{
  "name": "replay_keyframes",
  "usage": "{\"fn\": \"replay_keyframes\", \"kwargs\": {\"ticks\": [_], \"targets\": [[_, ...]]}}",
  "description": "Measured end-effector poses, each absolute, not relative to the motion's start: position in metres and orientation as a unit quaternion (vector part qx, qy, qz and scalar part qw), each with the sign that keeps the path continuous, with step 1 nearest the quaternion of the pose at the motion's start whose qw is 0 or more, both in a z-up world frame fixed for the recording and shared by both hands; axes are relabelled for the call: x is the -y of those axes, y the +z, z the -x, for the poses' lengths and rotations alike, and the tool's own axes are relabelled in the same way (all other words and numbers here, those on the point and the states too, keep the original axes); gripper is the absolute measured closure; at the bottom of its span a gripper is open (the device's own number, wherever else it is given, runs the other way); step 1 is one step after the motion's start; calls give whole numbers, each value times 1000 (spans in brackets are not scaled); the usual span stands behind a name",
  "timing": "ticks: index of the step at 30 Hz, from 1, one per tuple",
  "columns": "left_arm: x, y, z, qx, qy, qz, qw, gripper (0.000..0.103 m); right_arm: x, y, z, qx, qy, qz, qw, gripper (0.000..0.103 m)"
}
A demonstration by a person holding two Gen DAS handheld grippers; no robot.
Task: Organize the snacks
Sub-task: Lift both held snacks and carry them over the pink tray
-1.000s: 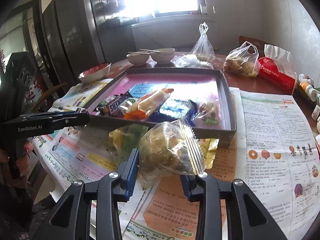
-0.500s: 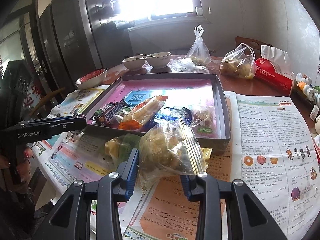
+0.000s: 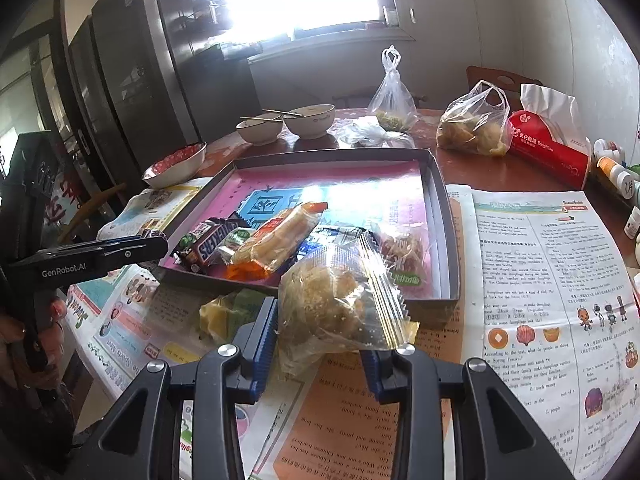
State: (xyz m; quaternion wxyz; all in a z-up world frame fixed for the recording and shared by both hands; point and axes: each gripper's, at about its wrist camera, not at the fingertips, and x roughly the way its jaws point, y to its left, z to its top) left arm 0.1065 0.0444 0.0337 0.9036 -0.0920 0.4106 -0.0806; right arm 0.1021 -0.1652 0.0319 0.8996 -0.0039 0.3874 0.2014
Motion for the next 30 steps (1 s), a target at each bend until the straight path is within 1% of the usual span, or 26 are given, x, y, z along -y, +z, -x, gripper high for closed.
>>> {"fn": "replay_keyframes", "kwargs": {"ticks": [11, 30], "targets": [[-24, 38, -127, -418, -101, 81, 899, 67, 170, 35, -121, -388, 197, -5, 900, 65], [-1, 20, -153, -443, -106, 57, 888, 66, 169, 28, -143, -405, 196, -9, 893, 65]]}}
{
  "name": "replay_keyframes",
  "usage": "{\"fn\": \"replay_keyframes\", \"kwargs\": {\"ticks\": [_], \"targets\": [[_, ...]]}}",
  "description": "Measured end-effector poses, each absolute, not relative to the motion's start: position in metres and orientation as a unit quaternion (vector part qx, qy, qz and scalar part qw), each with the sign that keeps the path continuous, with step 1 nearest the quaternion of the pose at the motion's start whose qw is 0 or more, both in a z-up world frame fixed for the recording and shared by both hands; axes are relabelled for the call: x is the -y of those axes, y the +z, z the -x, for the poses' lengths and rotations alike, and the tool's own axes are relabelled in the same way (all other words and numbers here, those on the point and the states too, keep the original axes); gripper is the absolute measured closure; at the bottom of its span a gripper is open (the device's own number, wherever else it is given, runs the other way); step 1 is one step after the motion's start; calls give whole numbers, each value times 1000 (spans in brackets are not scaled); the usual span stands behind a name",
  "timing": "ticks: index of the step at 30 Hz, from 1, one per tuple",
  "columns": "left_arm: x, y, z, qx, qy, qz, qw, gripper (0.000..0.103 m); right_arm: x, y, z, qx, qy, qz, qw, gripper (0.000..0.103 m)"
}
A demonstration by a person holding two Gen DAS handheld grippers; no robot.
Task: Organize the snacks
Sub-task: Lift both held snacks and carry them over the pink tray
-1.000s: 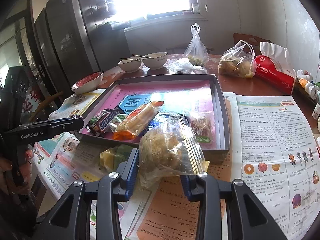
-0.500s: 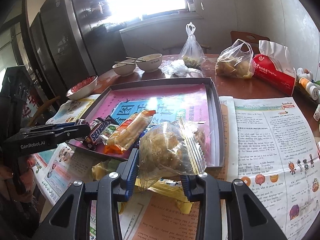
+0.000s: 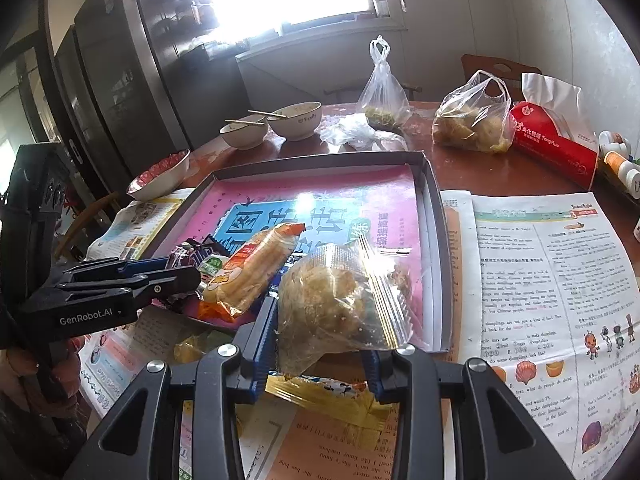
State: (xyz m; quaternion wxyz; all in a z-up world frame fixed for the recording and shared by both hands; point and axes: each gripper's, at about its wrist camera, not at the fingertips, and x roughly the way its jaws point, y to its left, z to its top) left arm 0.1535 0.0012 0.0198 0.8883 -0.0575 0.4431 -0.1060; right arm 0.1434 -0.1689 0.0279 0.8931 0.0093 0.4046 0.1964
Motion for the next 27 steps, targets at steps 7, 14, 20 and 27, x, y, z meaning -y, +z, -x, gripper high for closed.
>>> {"fn": "replay_keyframes", "kwargs": {"ticks": [7, 14, 20, 27], "targets": [[0, 19, -158, -445, -107, 53, 888, 66, 164, 25, -151, -410, 198, -6, 890, 65], [0, 17, -163, -450, -112, 50, 885, 67, 160, 25, -158, -414, 196, -5, 889, 64], [0, 15, -166, -453, -117, 50, 882, 67, 155, 24, -163, -418, 196, -5, 887, 64], [1, 10, -168, -460, -123, 48, 878, 67, 149, 20, -167, -424, 197, -4, 884, 64]]}}
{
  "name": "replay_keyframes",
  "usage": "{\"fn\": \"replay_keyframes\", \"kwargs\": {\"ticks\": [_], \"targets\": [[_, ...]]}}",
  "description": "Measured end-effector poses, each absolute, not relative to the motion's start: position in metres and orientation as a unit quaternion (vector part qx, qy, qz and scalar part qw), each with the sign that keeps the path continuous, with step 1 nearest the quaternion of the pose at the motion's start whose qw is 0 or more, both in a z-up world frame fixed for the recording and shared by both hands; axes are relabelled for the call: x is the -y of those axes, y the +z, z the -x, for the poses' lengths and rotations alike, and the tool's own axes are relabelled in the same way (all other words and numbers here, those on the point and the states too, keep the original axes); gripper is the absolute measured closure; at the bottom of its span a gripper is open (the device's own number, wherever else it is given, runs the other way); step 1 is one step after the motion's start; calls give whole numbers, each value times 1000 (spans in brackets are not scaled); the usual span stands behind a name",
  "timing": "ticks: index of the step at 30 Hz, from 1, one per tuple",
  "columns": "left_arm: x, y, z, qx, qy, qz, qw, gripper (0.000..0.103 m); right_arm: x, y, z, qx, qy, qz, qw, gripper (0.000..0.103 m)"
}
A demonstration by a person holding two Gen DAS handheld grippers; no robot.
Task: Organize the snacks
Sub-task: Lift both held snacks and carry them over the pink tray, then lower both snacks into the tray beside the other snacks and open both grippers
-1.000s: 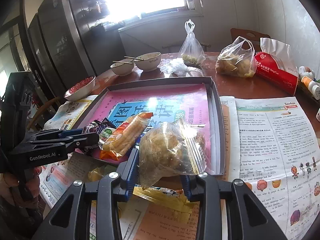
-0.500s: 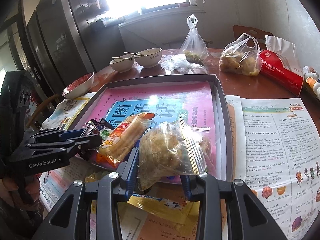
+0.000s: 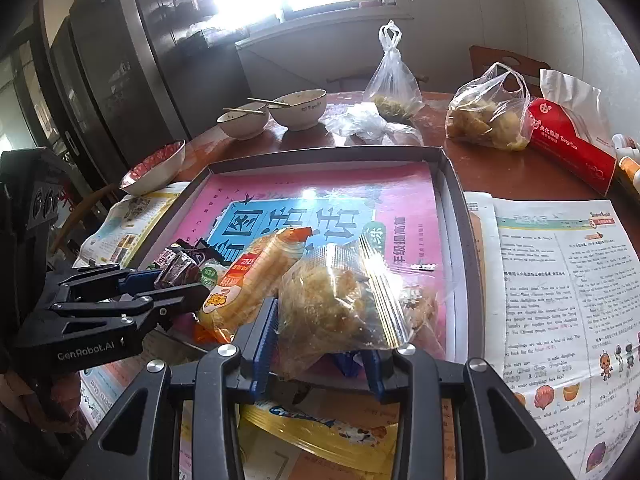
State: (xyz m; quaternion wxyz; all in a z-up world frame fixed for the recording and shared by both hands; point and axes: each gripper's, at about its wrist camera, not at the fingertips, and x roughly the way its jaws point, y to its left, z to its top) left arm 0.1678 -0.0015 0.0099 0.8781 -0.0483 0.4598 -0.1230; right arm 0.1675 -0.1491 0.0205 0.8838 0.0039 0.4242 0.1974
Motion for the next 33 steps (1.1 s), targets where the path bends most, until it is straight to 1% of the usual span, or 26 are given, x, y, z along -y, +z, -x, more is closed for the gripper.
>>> {"fn": "replay_keyframes", "kwargs": {"ticks": [26, 33], "targets": [[3, 9, -170, -463, -130, 44, 876, 67, 147, 21, -172, -428, 188, -5, 884, 64], [1, 10, -168, -463, -130, 45, 876, 67, 151, 22, -171, -428, 182, -5, 885, 57]]}}
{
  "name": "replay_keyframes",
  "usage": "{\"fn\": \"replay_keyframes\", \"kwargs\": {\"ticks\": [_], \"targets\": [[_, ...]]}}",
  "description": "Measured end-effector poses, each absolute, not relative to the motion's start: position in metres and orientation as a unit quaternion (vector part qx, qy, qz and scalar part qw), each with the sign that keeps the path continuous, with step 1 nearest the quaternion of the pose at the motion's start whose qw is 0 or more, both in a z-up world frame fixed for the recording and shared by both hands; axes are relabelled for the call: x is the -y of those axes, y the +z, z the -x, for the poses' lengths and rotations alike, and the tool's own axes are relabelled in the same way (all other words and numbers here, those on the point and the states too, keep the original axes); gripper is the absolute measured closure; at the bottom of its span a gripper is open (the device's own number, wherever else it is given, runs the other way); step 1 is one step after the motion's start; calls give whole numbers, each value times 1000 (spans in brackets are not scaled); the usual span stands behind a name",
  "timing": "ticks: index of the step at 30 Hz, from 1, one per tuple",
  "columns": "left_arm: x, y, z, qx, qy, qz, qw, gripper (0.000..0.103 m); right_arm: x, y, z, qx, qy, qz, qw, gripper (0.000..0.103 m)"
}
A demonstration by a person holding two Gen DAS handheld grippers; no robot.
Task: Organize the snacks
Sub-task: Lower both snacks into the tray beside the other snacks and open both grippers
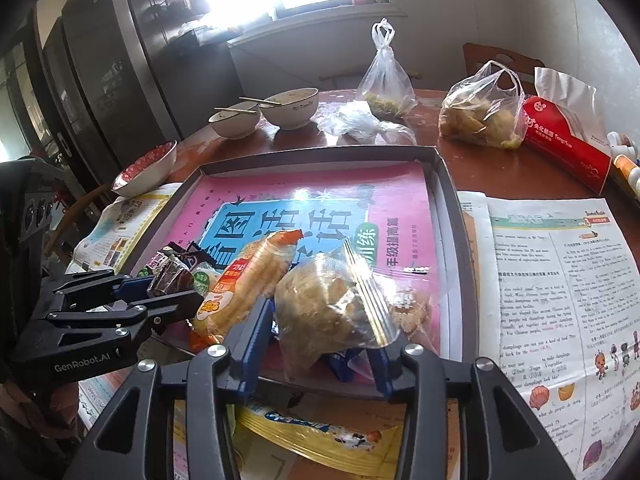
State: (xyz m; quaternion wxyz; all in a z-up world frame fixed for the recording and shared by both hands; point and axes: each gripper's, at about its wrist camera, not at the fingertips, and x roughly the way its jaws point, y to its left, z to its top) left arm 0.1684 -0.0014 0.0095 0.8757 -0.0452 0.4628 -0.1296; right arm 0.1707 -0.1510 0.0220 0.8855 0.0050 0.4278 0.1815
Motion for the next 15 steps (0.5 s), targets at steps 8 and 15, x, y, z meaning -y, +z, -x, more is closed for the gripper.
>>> {"fn": "replay_keyframes", "kwargs": {"ticks": [8, 15], "targets": [[1, 10, -166, -464, -125, 45, 876, 67, 155, 25, -167, -423, 175, 0, 889, 54], [2, 11, -165, -464, -121, 44, 876, 66, 159, 27, -163, -417, 173, -2, 892, 50]]}}
